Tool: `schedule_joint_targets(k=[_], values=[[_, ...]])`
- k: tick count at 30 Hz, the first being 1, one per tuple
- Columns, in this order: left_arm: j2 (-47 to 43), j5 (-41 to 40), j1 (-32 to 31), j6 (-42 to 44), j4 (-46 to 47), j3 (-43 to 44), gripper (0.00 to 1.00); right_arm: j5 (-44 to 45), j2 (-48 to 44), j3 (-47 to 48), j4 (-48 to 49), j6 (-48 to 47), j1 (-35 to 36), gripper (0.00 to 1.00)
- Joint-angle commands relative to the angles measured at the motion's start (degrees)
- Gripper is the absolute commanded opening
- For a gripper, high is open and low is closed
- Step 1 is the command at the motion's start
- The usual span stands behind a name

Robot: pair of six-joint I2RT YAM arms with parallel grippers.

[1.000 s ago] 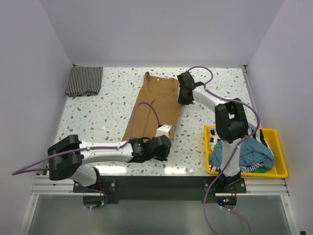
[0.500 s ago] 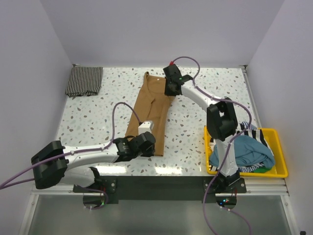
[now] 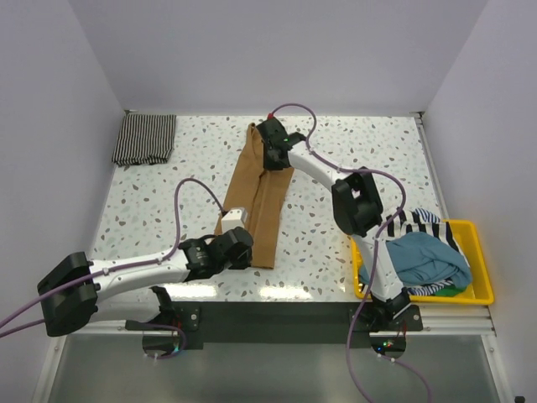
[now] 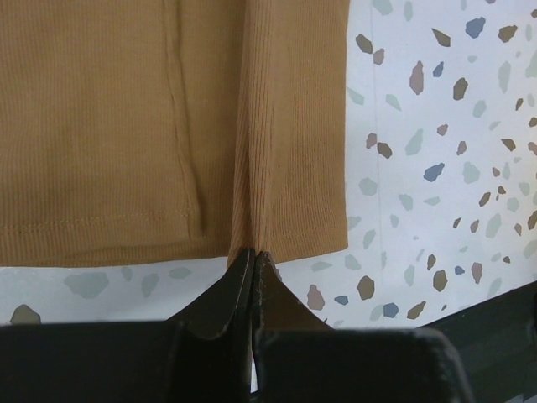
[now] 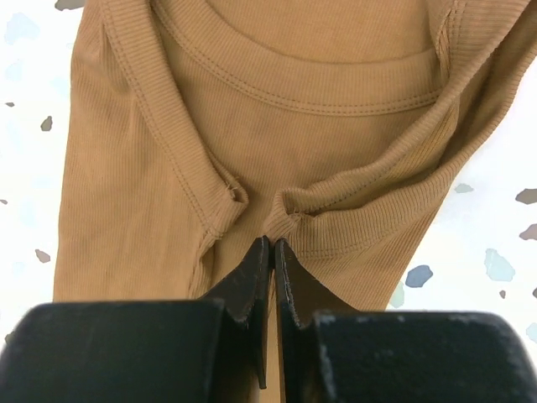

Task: Fold and stack the tank tops
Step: Fold the tank top

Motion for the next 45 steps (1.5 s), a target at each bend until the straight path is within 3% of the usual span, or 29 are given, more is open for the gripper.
schedule_joint_targets(k=[1, 18, 21, 27, 28, 31, 34, 39, 42, 45], values=[[-1.70, -1.39, 0.77, -0.97, -1.76, -1.15, 0.00, 1.40, 0.22, 3.40, 0.50, 0.19, 0.57, 0.00], [-1.70, -1.21, 3.14, -0.18, -2.28, -3.44, 0.01, 0.52, 3.12, 5.16, 2.17, 0.37, 0.92, 0.02], [-1.17, -1.21, 3.32, 0.43, -2.20, -3.09, 0.02, 0.08, 3.56, 5.25, 2.70, 0.28, 0.92, 0.09], [-0.73, -1.39, 3.40, 1.14, -2.46, -2.21, 0.12, -0.62, 2.16, 4.37, 4.72, -0.78, 0.92, 0.25], [-0.91, -1.65, 3.49, 1.31, -2.89, -2.03, 0.17, -0.71, 1.72, 4.19, 5.07, -1.13, 0.92, 0.27], [-1.44, -2.44, 3.58, 1.66, -4.12, -0.72, 0.31, -0.62, 0.14, 4.45, 5.51, -2.01, 0.92, 0.44], [-2.23, -2.97, 3.75, 2.37, -5.62, 1.13, 0.41, -0.09, -2.06, 4.63, 5.07, -2.71, 1.01, 0.50], [-4.86, -5.69, 4.19, 3.59, -9.31, 5.96, 0.43, 0.43, -7.50, -0.28, 5.07, -1.83, 1.71, 0.48], [-4.43, -6.14, 8.13, 6.65, -9.32, 8.60, 0.43, 1.31, -9.53, -4.32, 4.63, -1.13, 3.38, 0.47], [-2.94, -4.20, 15.95, 11.31, -6.26, 10.10, 0.43, 2.37, -13.39, -11.35, 5.86, 0.27, 5.75, 0.46]])
